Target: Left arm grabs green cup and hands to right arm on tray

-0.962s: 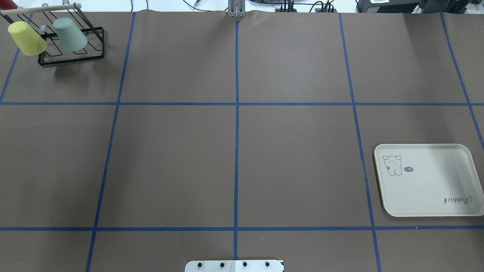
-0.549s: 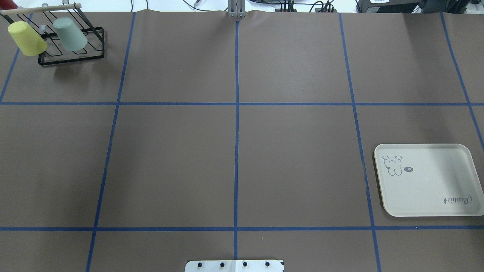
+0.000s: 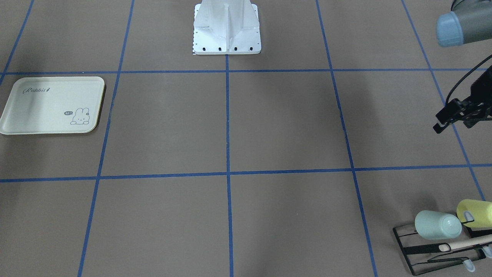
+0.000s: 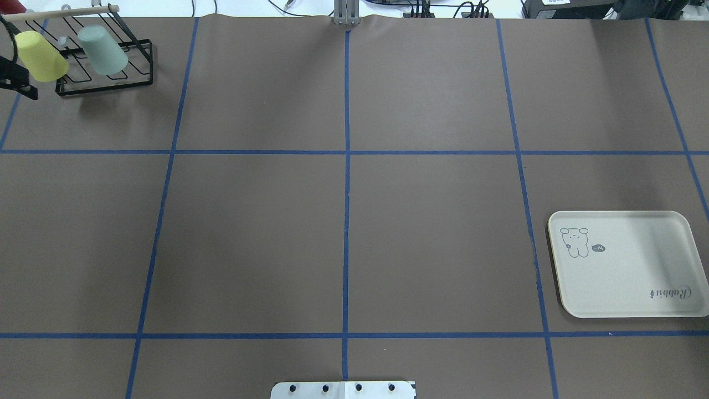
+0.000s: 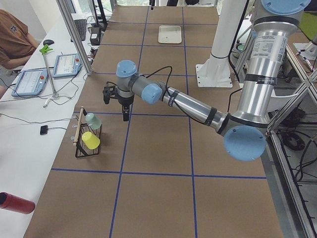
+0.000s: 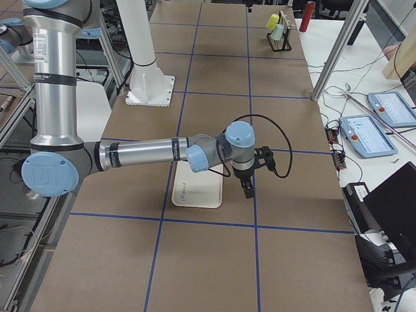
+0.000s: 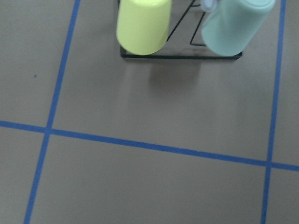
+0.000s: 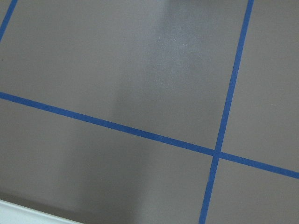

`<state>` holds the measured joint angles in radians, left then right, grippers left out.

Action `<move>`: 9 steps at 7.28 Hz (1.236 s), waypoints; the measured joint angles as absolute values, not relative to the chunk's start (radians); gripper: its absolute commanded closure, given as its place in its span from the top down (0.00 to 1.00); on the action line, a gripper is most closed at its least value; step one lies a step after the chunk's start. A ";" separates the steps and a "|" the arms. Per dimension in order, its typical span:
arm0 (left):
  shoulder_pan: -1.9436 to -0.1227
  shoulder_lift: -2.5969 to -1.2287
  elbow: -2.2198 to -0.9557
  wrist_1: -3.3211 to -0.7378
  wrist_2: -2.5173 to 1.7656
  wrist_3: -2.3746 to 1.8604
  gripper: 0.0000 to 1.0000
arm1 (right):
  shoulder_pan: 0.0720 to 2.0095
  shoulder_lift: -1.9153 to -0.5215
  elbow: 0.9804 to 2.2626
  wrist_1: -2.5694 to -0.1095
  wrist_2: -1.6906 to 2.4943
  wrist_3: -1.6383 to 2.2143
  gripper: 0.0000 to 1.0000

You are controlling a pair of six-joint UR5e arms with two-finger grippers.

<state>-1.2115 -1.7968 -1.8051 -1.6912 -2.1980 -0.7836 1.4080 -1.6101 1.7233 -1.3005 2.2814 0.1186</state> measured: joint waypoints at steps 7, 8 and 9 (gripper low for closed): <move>-1.146 -2.086 -1.416 -1.750 -2.083 -0.723 0.95 | 1.386 -1.612 1.723 -1.299 2.273 0.120 1.00; -1.160 -2.095 -1.365 -1.801 -2.083 -0.720 0.94 | 1.385 -1.612 1.724 -1.299 2.273 0.120 1.00; -1.176 -2.105 -1.320 -1.845 -2.084 -0.713 0.94 | 1.384 -1.612 1.727 -1.298 2.274 0.120 1.00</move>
<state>-1.1760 -2.1049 -1.3204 -1.8453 -2.0840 -0.7132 1.3842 -1.6122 1.7270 -1.2983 2.2735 0.1197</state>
